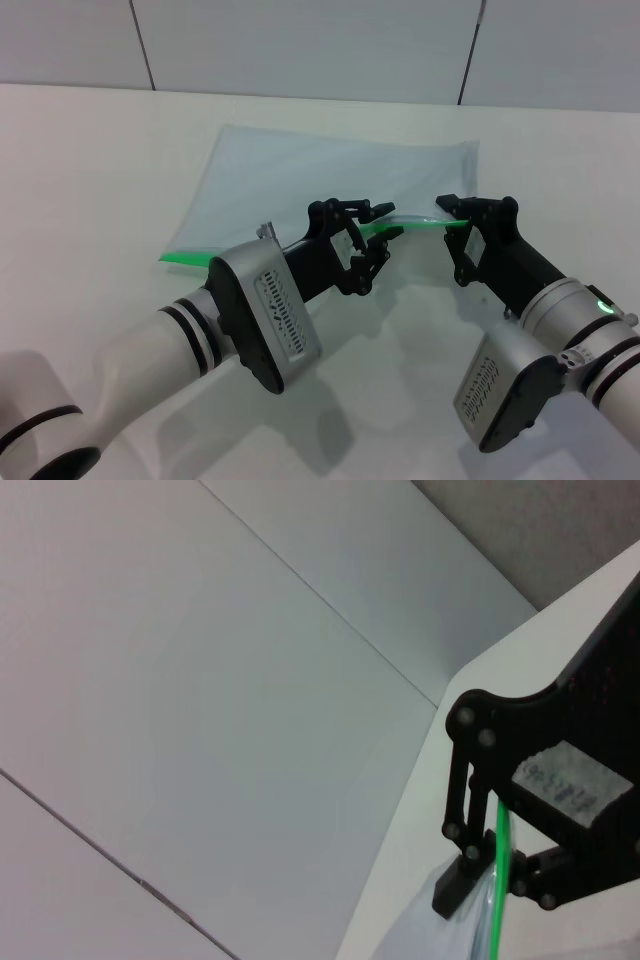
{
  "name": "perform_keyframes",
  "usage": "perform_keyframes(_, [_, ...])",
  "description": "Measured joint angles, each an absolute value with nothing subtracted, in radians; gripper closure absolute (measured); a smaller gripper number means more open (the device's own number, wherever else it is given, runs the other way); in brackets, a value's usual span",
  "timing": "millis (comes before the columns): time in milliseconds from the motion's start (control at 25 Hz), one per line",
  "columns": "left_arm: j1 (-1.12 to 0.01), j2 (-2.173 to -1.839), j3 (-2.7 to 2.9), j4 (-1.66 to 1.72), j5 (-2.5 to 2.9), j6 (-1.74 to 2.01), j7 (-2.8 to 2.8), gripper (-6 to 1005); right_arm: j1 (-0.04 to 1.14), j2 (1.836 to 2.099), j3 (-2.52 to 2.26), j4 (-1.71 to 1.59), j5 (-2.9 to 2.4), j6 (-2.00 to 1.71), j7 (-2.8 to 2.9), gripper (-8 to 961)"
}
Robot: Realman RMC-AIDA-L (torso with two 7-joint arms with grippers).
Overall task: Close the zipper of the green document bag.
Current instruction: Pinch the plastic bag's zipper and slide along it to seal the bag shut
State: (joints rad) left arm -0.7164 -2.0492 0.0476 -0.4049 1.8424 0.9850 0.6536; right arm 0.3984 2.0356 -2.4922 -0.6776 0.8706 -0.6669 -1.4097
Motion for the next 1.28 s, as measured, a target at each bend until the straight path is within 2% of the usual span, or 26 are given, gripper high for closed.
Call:
perform_keyframes(280, [-0.715, -2.049, 0.048, -0.405, 1.842, 0.988, 0.661, 767, 0.398, 2.036, -2.494, -0.675, 0.870, -0.668, -1.410, 908])
perform_keyframes(720, [-0.716, -2.049, 0.048, -0.405, 1.841, 0.984, 0.662, 926, 0.399, 2.036, -2.502, -0.667, 0.869, -0.668, -1.410, 908])
perform_keyframes(1280, [-0.715, -2.049, 0.047, -0.405, 1.836, 0.980, 0.655, 899, 0.406, 2.035, -2.470, -0.651, 0.880, -0.667, -1.406, 908])
